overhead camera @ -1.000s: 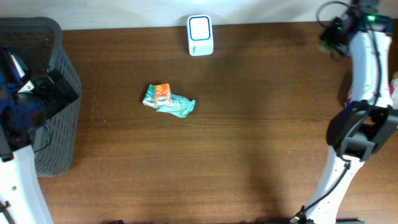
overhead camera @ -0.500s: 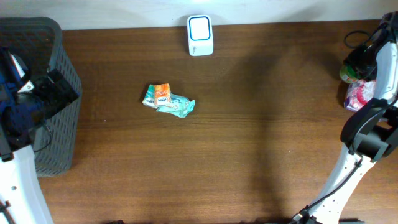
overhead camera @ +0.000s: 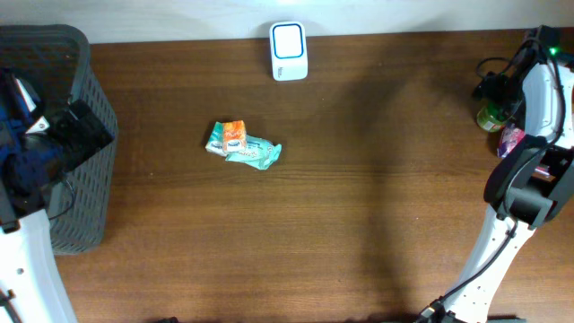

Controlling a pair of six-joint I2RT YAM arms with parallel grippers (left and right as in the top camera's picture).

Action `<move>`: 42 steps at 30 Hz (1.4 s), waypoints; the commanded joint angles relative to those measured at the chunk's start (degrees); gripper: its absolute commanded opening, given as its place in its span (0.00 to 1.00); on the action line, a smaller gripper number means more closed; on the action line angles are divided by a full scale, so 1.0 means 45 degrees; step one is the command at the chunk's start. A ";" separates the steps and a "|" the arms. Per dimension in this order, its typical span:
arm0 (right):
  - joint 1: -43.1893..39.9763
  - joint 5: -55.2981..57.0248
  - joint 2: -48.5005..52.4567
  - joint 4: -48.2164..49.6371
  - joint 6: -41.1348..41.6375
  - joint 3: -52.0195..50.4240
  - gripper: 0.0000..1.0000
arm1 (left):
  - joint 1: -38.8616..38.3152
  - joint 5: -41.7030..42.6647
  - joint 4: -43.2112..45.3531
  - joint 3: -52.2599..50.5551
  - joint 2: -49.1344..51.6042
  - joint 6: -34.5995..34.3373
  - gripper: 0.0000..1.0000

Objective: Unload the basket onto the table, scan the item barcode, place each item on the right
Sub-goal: 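Reach the right gripper to the teal wet-wipes pack in center, then grasp the teal wet-wipes pack with the right gripper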

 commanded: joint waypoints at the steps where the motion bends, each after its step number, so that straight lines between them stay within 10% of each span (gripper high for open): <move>1: -0.0180 0.0384 -0.1137 -0.0947 0.0000 0.1428 0.99 | 0.0078 -0.0141 0.0019 0.0010 -0.0015 -0.0073 0.99; 9: 0.2458 -0.7601 -0.3298 -0.5192 -0.3818 0.3016 0.99 | 0.0078 -0.0146 0.0019 0.0010 -0.0015 -0.0073 0.99; 20: 1.2939 0.1899 -0.2905 0.0316 -0.6110 -0.2968 0.99 | 0.0078 -0.0141 0.0019 0.0010 -0.0015 -0.0073 0.99; 32: 1.4829 0.1472 -0.2900 0.5056 -0.7669 -0.6698 1.00 | 0.0083 -0.0146 0.0019 0.0010 -0.0015 -0.0073 0.99; 37: 1.4834 0.1749 -0.2880 0.7033 -0.7655 -0.8427 0.80 | 0.0078 -0.0141 0.0019 0.0010 -0.0015 -0.0073 0.99; 42: 1.4809 0.2147 -0.2895 0.7009 -0.6523 -0.8349 0.36 | 0.0078 -0.0146 0.0019 0.0010 -0.0015 -0.0073 0.99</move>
